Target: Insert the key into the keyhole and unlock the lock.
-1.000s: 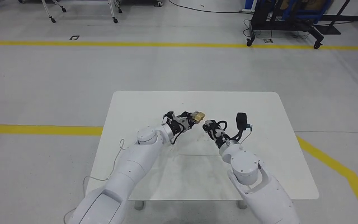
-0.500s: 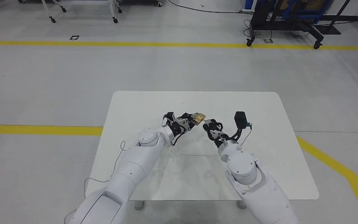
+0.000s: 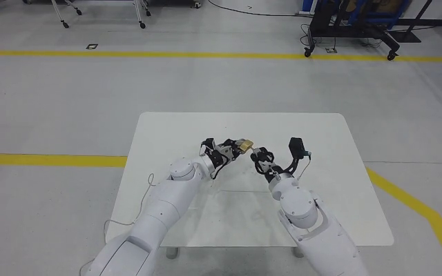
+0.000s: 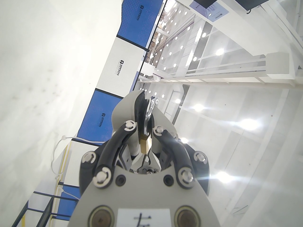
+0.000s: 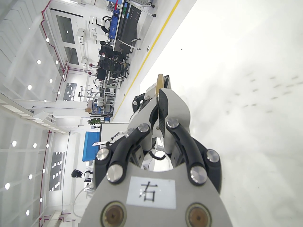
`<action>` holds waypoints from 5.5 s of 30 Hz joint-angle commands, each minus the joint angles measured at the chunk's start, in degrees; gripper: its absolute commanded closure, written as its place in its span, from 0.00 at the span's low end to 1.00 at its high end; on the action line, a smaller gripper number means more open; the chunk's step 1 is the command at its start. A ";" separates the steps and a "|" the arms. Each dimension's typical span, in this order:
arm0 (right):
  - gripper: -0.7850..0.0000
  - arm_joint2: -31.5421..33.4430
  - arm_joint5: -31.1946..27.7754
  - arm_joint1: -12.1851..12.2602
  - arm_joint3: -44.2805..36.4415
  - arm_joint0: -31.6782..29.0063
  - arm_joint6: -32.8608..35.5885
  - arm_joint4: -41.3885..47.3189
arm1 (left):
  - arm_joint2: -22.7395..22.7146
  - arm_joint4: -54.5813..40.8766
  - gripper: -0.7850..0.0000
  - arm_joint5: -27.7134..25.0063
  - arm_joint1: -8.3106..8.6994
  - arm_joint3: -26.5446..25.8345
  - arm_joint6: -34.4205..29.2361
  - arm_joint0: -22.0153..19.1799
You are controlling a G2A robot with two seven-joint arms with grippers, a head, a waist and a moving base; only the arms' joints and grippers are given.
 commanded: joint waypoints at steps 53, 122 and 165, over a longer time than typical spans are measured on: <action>1.00 -0.86 3.29 -1.00 0.74 0.71 5.47 -11.94 | -0.32 6.63 1.00 -4.06 -0.11 -0.16 -0.63 0.85; 1.00 6.38 -29.38 -1.90 9.67 2.01 11.46 5.25 | -4.56 -3.68 1.00 14.62 0.34 2.26 -12.47 -2.40; 1.00 12.39 -10.21 -1.08 13.63 3.33 34.07 38.90 | -5.14 -1.56 1.00 -5.95 0.01 -0.22 -10.23 1.31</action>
